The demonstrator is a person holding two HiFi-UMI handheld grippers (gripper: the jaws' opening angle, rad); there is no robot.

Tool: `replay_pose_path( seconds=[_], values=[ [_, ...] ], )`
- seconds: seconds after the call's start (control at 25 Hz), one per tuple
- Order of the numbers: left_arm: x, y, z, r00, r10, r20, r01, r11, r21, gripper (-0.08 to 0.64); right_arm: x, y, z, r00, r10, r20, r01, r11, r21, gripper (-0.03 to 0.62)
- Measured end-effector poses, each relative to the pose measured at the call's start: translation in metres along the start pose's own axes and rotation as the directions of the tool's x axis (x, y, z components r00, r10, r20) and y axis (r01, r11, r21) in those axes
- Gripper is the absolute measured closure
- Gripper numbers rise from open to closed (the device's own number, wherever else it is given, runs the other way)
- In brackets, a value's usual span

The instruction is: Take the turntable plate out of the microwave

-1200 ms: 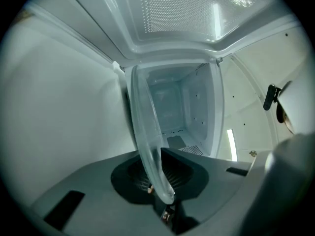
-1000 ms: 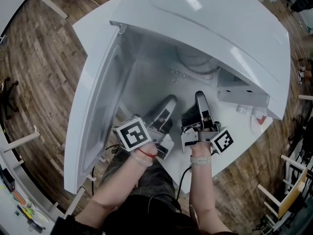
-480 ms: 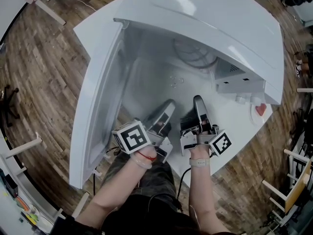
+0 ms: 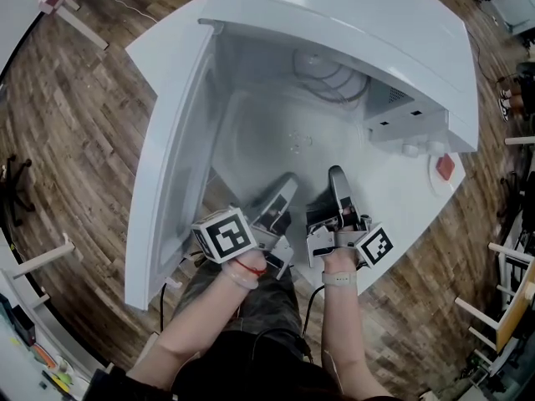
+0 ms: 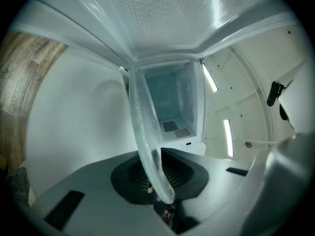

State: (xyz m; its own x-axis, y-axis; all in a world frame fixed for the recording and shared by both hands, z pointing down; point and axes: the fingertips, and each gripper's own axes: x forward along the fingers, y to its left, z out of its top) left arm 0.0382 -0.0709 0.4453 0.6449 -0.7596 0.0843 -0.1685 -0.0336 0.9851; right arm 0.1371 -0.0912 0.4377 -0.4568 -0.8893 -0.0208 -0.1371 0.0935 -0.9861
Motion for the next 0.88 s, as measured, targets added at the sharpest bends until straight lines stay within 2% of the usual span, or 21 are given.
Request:
replay_pose_path(
  seconds=[0.88],
  values=[
    [-0.023,0.006,-0.037,0.993,0.017,-0.117,-0.017,1.000,-0.001,0.511,-0.051,-0.008,-0.014,0.995,-0.052,0.084,0.050,0.998,0.024,0.545]
  ],
)
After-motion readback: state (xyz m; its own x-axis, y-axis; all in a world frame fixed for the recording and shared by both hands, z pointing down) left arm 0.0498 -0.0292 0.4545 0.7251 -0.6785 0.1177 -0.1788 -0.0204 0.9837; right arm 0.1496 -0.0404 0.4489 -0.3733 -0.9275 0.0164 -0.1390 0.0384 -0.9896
